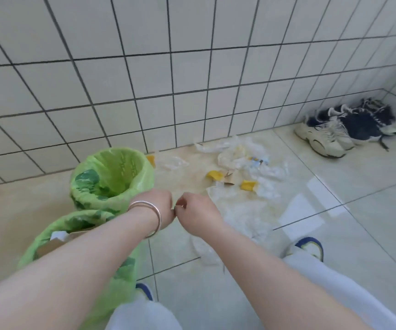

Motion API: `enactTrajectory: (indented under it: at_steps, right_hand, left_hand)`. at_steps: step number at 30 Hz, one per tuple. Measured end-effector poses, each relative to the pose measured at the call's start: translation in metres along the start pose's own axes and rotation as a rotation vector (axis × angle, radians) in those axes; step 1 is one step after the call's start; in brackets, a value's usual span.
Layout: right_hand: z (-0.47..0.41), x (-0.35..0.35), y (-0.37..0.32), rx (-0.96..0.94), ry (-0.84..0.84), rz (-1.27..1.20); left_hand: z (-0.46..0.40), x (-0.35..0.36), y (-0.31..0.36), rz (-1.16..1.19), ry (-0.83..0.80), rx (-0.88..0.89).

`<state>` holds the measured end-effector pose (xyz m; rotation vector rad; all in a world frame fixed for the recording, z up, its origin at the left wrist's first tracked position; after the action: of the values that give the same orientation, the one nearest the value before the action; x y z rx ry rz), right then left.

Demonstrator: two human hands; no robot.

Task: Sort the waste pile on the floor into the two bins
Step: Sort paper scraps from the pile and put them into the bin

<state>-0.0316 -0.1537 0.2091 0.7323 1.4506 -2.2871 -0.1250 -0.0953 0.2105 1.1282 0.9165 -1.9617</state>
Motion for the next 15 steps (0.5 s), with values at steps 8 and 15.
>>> enactTrajectory:
  at_steps: [8, 15]
  right_hand:
    - [-0.05, -0.066, 0.107, 0.228, -0.035, -0.061]
    - [-0.125, -0.087, 0.162, 0.361, 0.023, -0.158]
  left_hand:
    - [-0.08, 0.019, 0.107, 0.141, -0.004, 0.122]
    - [-0.16, 0.046, 0.14, 0.45, -0.053, -0.009]
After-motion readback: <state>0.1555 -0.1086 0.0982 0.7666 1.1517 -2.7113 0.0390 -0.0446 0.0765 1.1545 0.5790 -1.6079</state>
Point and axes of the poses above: each hand's wrist, its own z-axis away from the middle knuckle, its own x-axis out of the palm, y = z × x, the point moved 1 cm from there along -z, towards the middle knuckle, and after that the axes turned 14 degrees about -z, right-handed, at the moved point
